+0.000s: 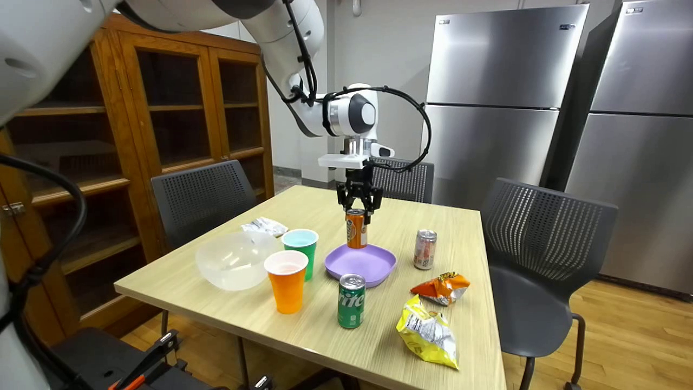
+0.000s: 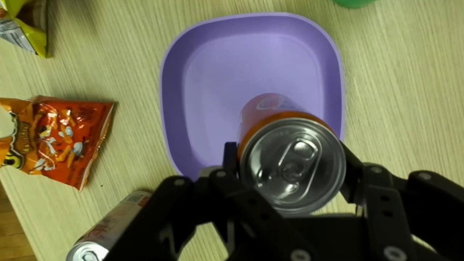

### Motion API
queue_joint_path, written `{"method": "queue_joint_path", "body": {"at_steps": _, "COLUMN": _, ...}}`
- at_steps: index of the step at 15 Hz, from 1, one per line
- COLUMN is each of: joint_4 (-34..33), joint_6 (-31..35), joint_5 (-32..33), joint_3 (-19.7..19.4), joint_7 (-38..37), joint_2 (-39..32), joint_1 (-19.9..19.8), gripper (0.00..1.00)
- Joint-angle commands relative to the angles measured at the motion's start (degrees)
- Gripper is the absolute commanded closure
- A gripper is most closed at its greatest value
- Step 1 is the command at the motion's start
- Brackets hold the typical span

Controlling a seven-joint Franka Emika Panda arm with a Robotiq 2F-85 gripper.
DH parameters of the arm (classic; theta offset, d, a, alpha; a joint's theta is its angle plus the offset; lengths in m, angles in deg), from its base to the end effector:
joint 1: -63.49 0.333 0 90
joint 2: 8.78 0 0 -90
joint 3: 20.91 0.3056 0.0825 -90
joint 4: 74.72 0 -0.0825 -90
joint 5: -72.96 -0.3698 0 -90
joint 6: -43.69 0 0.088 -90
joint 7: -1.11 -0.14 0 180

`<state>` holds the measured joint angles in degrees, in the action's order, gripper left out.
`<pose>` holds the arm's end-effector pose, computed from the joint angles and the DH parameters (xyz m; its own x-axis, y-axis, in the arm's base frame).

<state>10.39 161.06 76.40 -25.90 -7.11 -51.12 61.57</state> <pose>0.6685 -0.0790 0.1926 0.9626 -0.2201 -0.1582 -0.2006 -0.9710 0.1301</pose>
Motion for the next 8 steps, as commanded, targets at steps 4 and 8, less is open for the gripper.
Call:
{"method": "queue_joint_path", "body": {"at_steps": 4, "joint_4": -11.52, "joint_6": -5.78, "joint_5": -1.33, "joint_3": 1.14, "joint_7": 1.44, "joint_2": -7.43, "joint_1": -0.63, "gripper": 0.62}}
{"method": "queue_joint_path", "body": {"at_steps": 8, "joint_4": -15.72, "joint_6": -8.05, "joint_5": -1.11, "joint_3": 1.30, "joint_7": 1.69, "joint_2": -10.56, "joint_1": -0.46, "gripper": 0.62}}
